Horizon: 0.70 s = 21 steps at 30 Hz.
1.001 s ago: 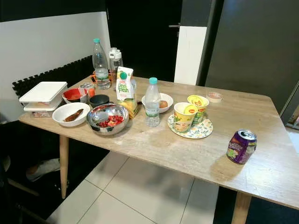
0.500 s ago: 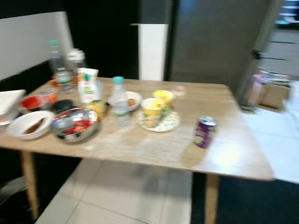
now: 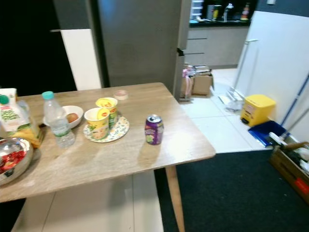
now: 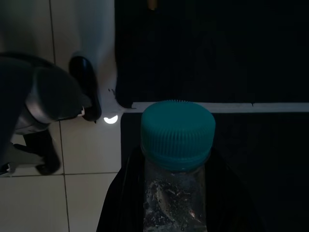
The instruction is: Restocking fridge
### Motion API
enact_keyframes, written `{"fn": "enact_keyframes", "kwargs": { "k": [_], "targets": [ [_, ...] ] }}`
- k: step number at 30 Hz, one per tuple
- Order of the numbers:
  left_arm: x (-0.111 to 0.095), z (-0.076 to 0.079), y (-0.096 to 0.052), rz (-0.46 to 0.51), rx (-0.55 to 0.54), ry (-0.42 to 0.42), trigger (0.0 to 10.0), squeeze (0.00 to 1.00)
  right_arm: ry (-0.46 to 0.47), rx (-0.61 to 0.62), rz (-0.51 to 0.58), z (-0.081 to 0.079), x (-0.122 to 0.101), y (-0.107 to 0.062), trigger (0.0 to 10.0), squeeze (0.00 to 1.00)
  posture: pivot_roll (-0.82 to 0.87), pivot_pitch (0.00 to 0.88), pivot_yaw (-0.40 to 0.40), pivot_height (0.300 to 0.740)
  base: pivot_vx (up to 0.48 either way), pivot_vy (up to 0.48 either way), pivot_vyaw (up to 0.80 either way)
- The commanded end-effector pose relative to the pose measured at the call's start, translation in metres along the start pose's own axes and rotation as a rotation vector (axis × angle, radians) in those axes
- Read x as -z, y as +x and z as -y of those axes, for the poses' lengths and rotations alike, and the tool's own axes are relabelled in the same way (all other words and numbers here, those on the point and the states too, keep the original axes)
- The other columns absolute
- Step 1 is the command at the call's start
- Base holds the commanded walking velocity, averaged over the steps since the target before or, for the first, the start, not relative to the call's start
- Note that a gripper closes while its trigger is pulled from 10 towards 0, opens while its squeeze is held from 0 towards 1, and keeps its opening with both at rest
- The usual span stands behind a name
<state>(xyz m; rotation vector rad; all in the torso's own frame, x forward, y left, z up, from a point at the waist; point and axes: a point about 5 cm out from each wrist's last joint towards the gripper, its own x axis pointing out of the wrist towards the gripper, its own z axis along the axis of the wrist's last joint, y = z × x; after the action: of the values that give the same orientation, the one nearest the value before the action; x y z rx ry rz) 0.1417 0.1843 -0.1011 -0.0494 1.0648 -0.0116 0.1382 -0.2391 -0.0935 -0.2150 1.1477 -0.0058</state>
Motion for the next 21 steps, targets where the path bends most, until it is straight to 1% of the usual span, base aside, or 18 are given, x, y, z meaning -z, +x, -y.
{"fn": "enact_keyframes", "kwargs": {
  "k": [1,21],
  "targets": [
    [0.0119,-0.001,-0.002,-0.037,-0.004,-0.014,10.0,0.0,0.003,-0.011,-0.001,-0.0033,-0.0009,0.0005,10.0,0.0,-0.07,0.0,0.022,0.734,0.0,0.0,-0.75],
    [0.0107,-0.0028,-0.002,-0.037,-0.007,-0.005,10.0,0.0,-0.006,-0.022,0.002,-0.0039,-0.0022,0.0006,10.0,0.0,-0.07,0.0,0.021,0.734,0.0,0.0,-0.75]
  ]
}}
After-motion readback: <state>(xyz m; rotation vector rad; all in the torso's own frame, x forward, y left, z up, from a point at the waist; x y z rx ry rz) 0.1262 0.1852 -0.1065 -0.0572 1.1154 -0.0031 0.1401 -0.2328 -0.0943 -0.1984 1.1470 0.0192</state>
